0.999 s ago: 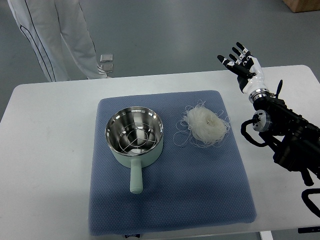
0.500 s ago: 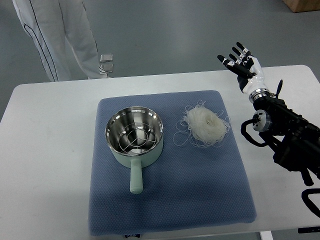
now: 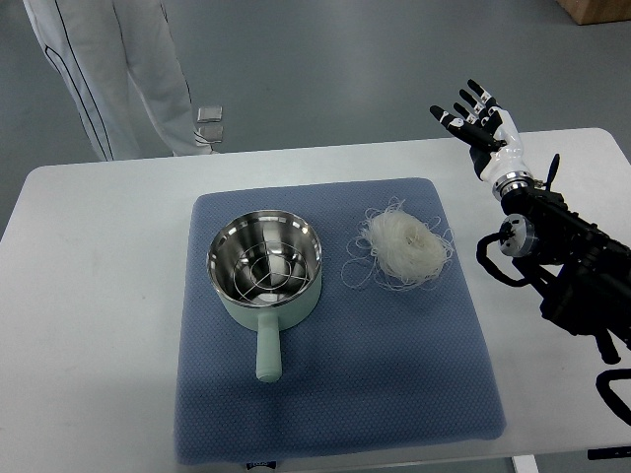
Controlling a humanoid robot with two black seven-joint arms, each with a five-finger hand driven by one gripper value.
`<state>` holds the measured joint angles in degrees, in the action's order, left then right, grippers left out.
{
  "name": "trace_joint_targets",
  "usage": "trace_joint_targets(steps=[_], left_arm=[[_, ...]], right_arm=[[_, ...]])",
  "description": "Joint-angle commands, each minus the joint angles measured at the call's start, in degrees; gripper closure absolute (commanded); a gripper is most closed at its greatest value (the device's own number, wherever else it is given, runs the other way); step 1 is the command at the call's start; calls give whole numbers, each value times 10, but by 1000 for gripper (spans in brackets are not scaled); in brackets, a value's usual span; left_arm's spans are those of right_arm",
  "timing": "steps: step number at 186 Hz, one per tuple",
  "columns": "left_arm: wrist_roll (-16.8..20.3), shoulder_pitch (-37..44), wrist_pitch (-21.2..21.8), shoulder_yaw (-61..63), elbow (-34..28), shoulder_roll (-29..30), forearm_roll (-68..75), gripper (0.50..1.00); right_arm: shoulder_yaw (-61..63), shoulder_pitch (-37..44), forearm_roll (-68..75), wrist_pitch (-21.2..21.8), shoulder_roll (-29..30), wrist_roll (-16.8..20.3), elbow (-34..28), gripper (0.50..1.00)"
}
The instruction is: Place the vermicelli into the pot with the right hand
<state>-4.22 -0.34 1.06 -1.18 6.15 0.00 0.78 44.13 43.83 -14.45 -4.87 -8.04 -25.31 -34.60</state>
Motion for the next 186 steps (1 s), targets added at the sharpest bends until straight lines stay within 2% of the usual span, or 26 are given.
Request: trace_joint_targets(steps=[1,42,77,139,186], left_arm=[[0,0,0,0,0,0,0,500],[0,-1,0,0,0,0,0,500],[0,-1,0,0,0,0,0,500],[0,-2,0,0,0,0,0,500],[0,-2,0,0,0,0,0,500]], right_arm=[[0,0,-2,1,-2,1,-5,579],[-13,3,-40,4,-12,2,-17,579],[-55,10,-182,10,-75,1,-66,579],[-102,10,-407,115,-195,-3,-157,579],[-102,11,-602,188,-251,-17,-231,581]])
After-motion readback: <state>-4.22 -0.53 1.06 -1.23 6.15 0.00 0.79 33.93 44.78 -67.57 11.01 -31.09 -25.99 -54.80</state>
